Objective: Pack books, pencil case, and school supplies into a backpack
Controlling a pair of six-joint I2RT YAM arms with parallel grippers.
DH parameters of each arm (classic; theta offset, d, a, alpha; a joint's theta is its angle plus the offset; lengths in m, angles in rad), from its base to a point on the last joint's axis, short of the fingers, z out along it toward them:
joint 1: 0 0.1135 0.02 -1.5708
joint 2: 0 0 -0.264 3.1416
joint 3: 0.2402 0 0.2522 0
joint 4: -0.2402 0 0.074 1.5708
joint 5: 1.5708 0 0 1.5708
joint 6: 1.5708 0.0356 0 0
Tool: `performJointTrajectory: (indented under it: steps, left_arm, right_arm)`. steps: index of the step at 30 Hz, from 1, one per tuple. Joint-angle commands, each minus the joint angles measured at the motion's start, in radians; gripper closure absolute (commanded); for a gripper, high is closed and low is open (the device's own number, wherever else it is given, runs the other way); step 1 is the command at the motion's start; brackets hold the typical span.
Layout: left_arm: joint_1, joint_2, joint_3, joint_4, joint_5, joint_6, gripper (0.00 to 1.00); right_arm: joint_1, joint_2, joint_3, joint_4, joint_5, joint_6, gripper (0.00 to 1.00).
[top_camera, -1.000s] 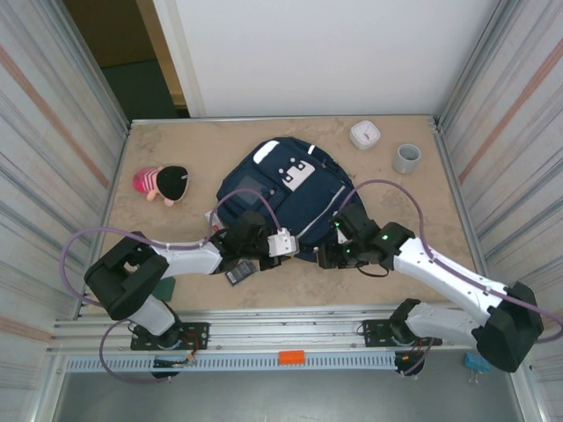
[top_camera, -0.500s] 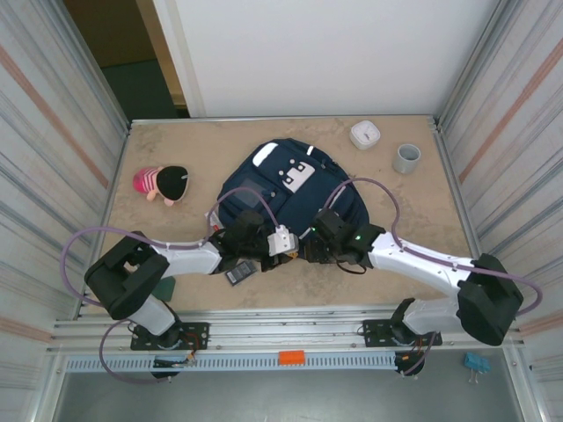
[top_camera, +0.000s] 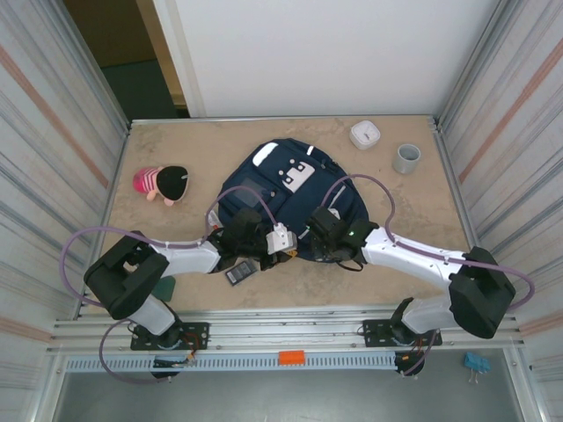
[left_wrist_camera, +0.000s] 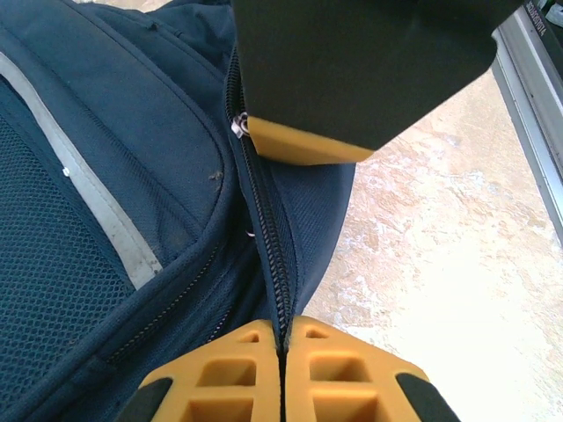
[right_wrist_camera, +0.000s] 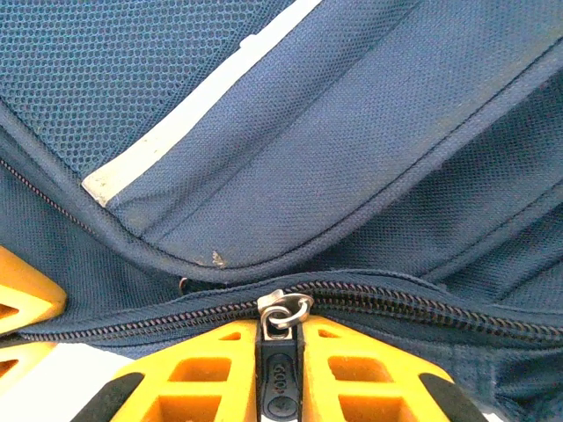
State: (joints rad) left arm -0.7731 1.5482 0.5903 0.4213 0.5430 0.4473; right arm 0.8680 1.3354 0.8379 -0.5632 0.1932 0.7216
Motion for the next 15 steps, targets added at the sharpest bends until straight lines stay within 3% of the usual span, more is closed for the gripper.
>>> performJointTrajectory:
  steps: [1,6,15]
  left_arm:
    - [0.015,-0.033,-0.012,0.01,0.029,0.004,1.0]
    - [0.018,-0.036,-0.011,0.004,0.021,0.006,1.0]
    - [0.018,-0.039,-0.004,0.004,0.028,0.004,1.0]
  right_arm:
    - [-0.028,-0.031,0.008,-0.082,0.067,-0.008,0.89]
    - [-0.069,-0.042,-0.008,-0.083,0.015,-0.03,0.91]
    - [-0.074,-0.019,-0.032,0.016,-0.107,-0.059,0.7]
